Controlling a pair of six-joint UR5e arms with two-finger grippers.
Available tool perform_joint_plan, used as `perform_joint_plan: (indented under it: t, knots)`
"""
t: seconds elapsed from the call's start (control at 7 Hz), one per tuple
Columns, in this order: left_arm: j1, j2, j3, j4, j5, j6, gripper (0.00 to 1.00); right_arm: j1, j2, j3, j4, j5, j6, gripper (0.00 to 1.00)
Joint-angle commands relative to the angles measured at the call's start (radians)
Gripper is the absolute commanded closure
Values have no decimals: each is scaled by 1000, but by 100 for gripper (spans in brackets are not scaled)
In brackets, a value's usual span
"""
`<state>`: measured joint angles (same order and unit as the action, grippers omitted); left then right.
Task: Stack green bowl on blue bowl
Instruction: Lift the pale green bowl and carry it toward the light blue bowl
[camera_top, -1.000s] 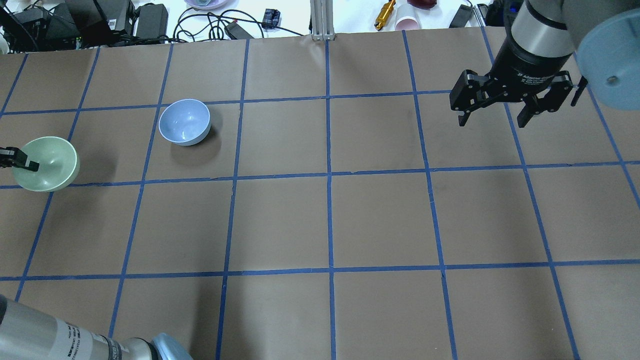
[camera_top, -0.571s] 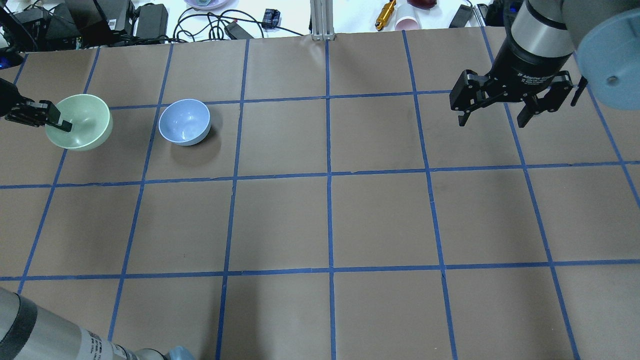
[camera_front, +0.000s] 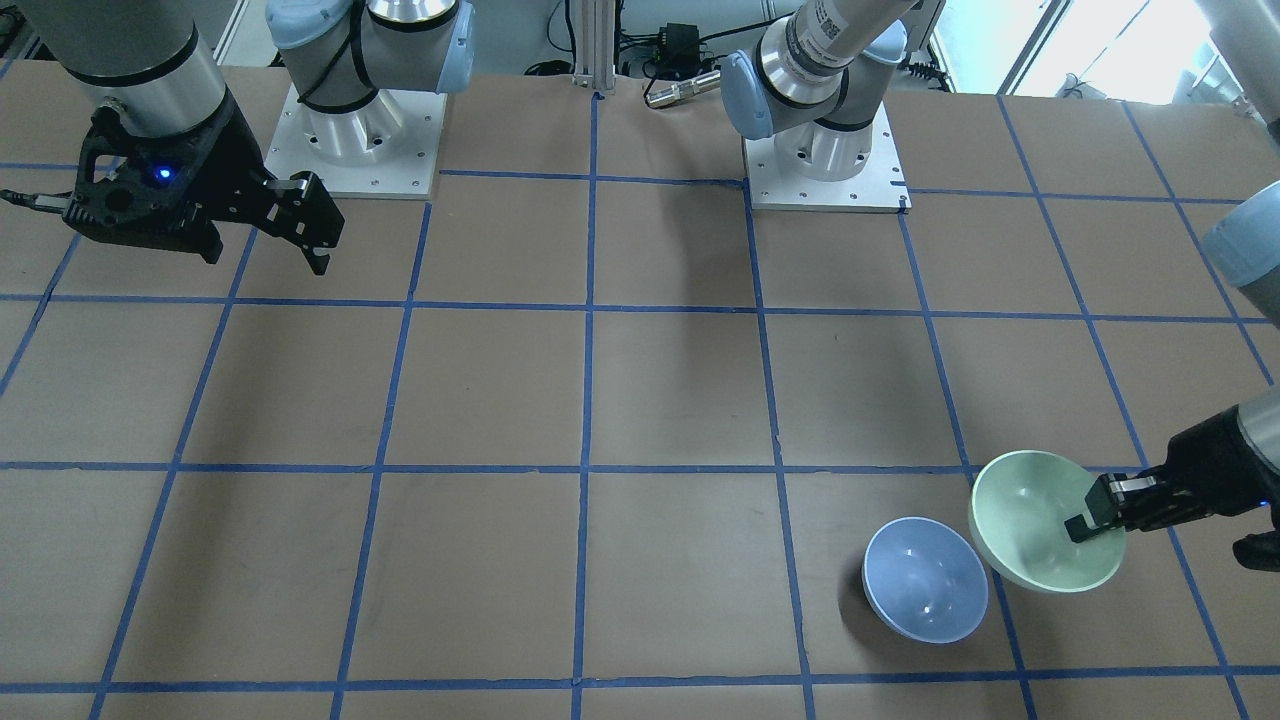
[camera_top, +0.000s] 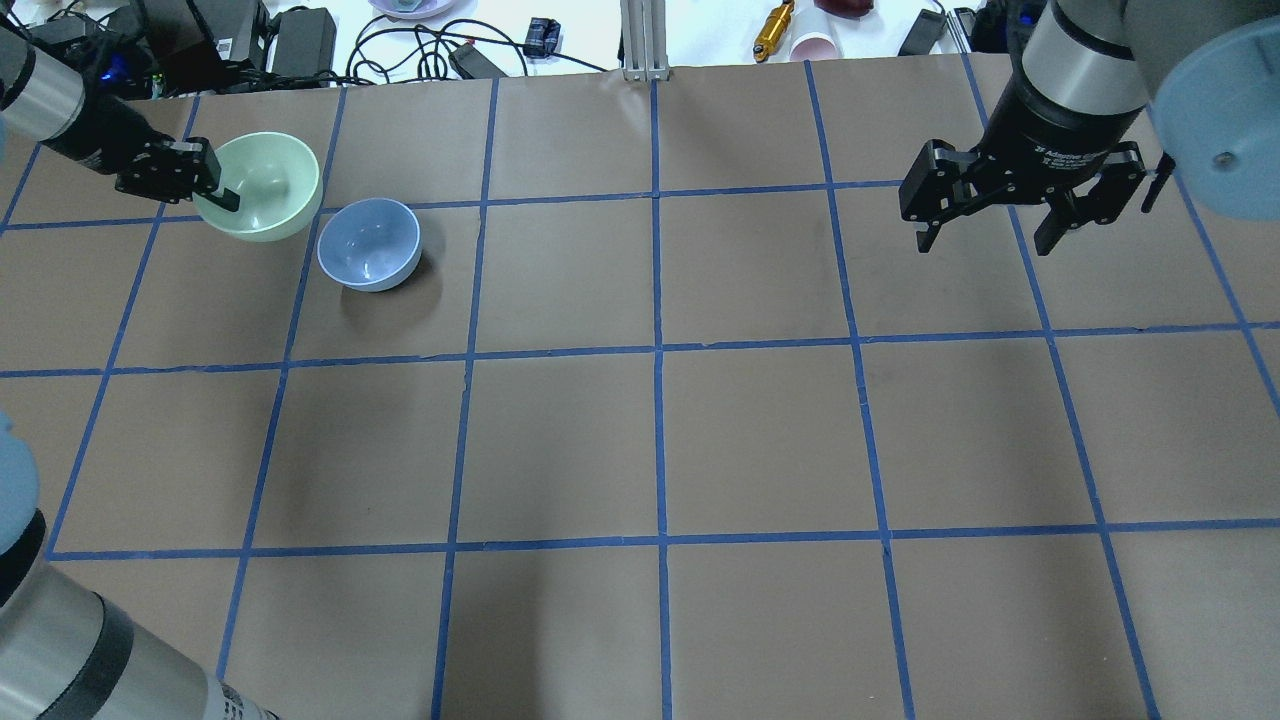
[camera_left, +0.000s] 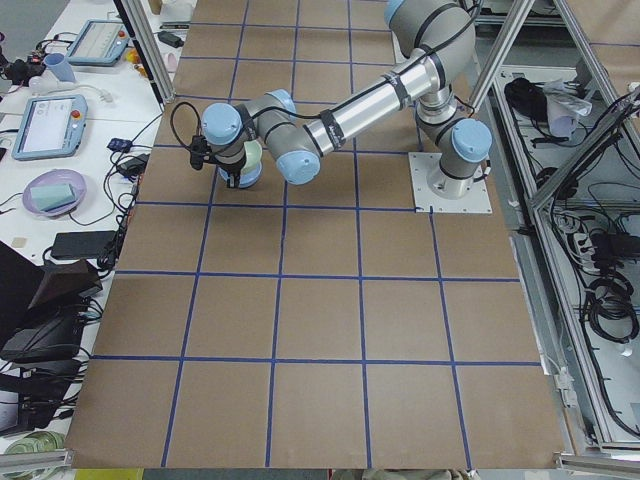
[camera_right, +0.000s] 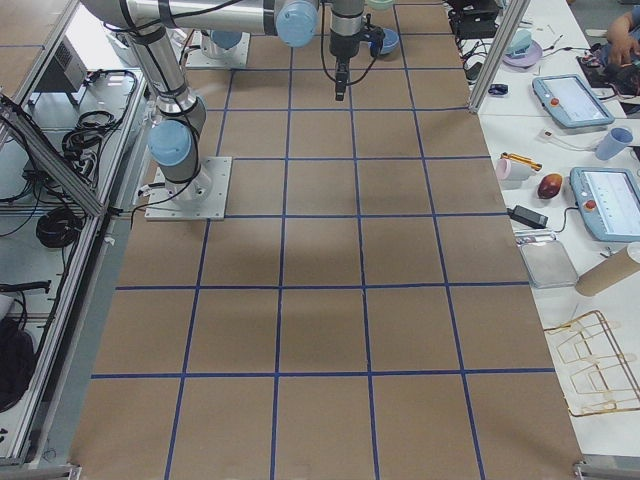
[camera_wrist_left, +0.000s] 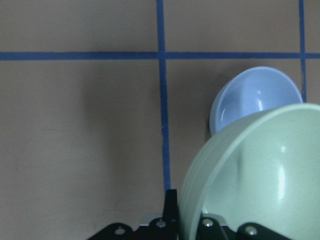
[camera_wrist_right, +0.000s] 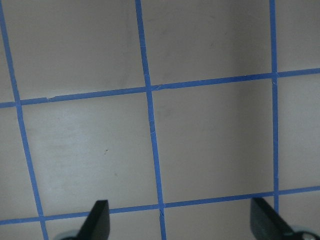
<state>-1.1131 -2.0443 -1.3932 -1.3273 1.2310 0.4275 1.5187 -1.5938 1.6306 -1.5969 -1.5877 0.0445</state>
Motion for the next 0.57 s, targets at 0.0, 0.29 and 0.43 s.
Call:
perform_joint_plan:
  t: [0.0,0.29,0.43]
  knots:
    - [-47,-36,8,16,-22,-108,100,0,0,0,0,0,0,0]
    - [-60,-91,6,95,-25,-118,100,0,0,0,0,0,0,0]
    - [-60,-102,3,96,-25,-104,100,0,0,0,0,0,0,0]
